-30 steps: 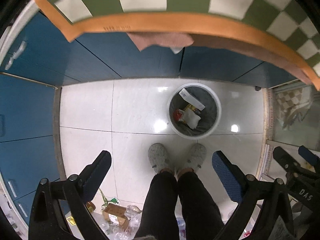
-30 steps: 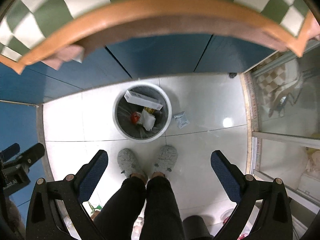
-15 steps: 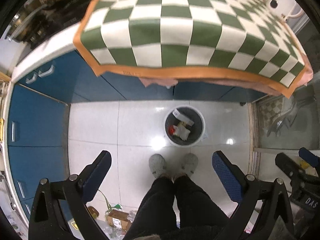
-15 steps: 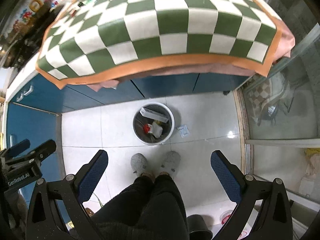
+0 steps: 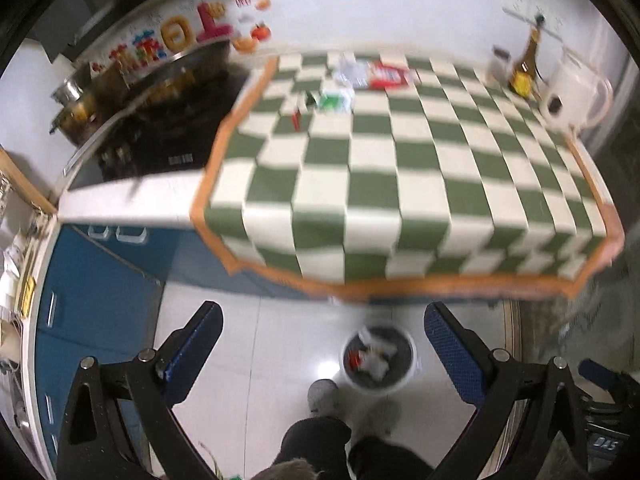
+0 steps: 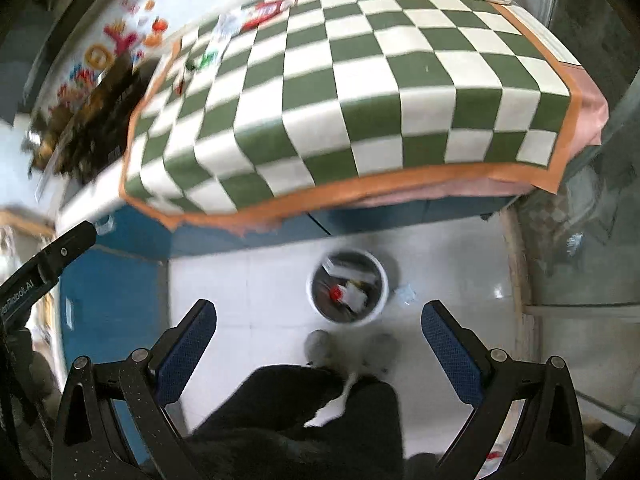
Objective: Collect trash
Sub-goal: 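Move both tools back up over the checkered cloth, then grasp the red chili with the left tool while the right tool grasps the green sachet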
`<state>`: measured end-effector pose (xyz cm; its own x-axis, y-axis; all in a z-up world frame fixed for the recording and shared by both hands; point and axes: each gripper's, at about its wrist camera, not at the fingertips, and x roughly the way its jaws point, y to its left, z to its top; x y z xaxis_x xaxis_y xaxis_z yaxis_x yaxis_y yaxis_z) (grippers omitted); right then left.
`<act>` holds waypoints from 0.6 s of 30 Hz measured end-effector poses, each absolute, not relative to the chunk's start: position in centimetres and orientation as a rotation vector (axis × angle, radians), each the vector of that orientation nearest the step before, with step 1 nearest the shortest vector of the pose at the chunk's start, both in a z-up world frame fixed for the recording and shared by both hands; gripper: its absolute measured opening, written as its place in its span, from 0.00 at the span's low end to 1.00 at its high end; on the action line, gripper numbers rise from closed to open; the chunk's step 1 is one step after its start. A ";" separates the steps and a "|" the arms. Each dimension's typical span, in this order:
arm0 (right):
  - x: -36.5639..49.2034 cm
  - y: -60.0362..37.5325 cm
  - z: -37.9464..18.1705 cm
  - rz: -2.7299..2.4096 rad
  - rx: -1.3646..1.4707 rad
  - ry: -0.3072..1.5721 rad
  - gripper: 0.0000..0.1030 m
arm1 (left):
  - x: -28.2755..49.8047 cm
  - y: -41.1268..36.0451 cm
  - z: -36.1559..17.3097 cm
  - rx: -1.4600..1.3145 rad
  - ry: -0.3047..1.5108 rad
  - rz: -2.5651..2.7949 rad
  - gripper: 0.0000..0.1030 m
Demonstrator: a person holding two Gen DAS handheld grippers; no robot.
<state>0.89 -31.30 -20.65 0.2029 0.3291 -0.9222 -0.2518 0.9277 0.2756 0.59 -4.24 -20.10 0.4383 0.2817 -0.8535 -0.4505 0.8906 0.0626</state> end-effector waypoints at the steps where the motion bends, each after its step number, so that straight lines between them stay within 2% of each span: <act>1: 2.2 -30.8 -20.2 0.409 0.079 1.296 1.00 | 1.9 -2.9 -19.8 -0.185 1.012 0.464 1.00; 9: 13.4 -25.8 -19.3 0.396 0.166 1.261 0.99 | 12.7 9.3 -21.9 -0.289 1.078 0.484 1.00; 11: 16.4 -23.6 -19.3 0.369 0.170 1.241 0.90 | 16.2 13.1 -23.4 -0.340 1.104 0.461 0.99; 12: 18.0 -22.3 -19.6 0.354 0.169 1.243 0.79 | 17.8 14.7 -24.2 -0.359 1.120 0.450 0.99; 13: 19.5 -20.9 -20.0 0.348 0.175 1.253 0.67 | 20.0 16.5 -25.3 -0.374 1.142 0.433 0.96; 14: 21.4 -19.2 -20.5 0.346 0.180 1.267 0.63 | 21.6 17.5 -26.1 -0.387 1.164 0.402 0.94; 16: 24.1 -16.3 -21.3 0.336 0.158 1.280 0.61 | 25.1 19.5 -28.2 -0.398 1.218 0.357 0.72; 18: 26.8 -13.0 -22.1 0.329 0.120 1.290 0.61 | 27.7 20.5 -29.9 -0.408 1.253 0.278 0.66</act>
<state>26.79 -13.02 -22.10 0.2386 0.3059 -0.9217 -0.1730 0.9473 0.2696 27.66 20.51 -29.93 0.2932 -0.0179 -0.9559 -0.4204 0.8955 -0.1457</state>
